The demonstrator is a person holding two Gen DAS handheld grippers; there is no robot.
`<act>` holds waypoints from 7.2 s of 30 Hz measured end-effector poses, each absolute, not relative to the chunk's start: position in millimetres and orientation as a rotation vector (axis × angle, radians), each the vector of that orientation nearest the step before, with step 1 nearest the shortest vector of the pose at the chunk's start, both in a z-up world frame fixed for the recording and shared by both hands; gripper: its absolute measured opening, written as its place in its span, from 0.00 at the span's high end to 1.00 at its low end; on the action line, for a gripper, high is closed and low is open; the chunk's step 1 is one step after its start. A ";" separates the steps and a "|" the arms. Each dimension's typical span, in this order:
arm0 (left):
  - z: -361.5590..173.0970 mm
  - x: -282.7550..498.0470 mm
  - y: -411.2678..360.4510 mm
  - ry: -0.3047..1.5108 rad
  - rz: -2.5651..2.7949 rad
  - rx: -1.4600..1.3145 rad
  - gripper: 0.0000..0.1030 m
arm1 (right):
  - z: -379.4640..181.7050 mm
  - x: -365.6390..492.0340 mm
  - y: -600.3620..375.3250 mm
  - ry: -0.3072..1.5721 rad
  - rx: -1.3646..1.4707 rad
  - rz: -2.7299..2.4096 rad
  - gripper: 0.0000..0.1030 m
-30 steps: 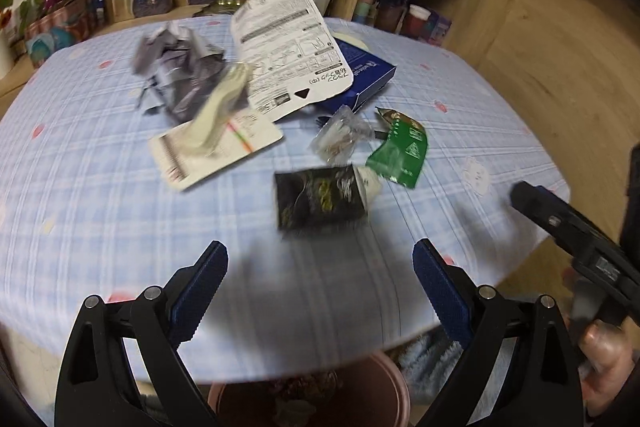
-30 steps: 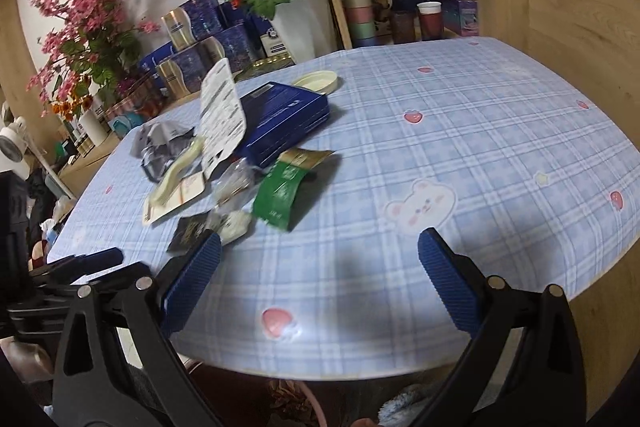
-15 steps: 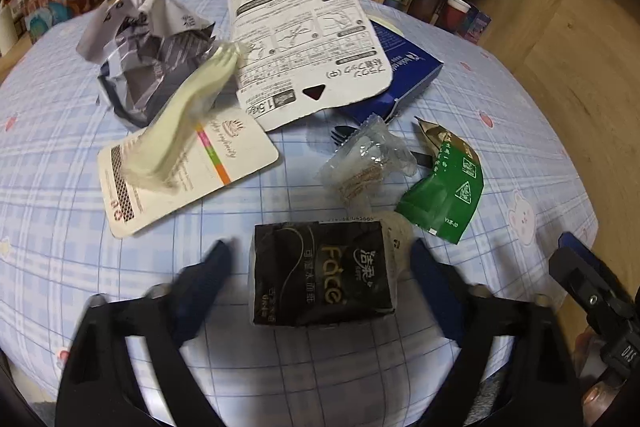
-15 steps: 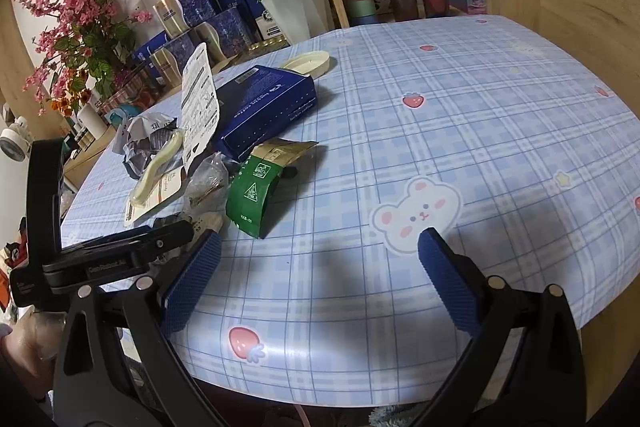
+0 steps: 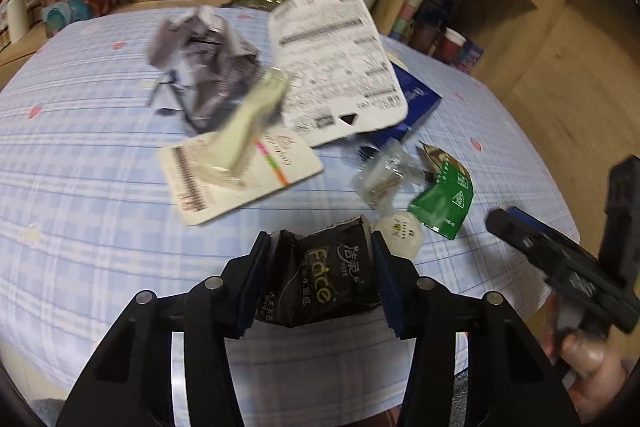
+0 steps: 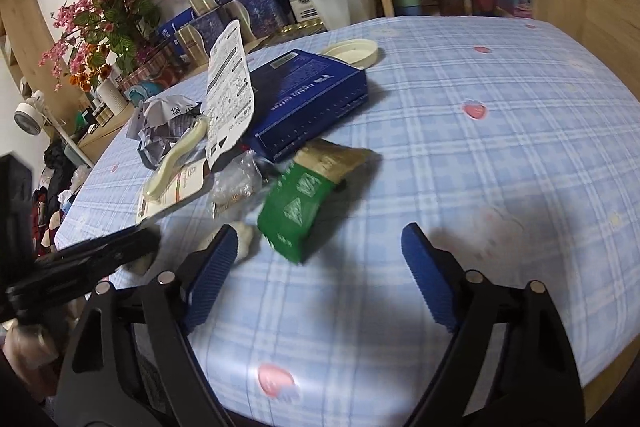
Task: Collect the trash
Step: 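Grasp the green snack packet with the right gripper while the left gripper lifts the black packet, then drop the green packet into the bin with the right gripper while the left gripper lowers the black packet, then open the left gripper over the bin to release the black packet, then grasp the plastic glove on the table with the left gripper, then grasp the white shell-shaped soap with the right gripper while the left gripper carries the glove to the bin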
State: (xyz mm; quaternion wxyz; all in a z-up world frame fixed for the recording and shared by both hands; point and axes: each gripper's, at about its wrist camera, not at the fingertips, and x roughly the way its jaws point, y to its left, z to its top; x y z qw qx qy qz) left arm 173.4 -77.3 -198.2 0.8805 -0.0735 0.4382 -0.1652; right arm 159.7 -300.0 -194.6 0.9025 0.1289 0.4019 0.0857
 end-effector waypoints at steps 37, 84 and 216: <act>-163.6 75.1 -0.6 0.810 -0.308 -0.217 0.53 | -170.1 98.7 -268.4 0.789 0.398 0.277 0.70; -233.3 25.8 -4.7 0.985 -0.327 -0.102 0.49 | -197.1 5.9 -193.5 0.734 0.093 0.311 0.06; -175.9 74.1 9.3 0.878 -0.386 -0.169 0.87 | -196.5 101.4 -202.3 0.824 0.048 0.411 0.47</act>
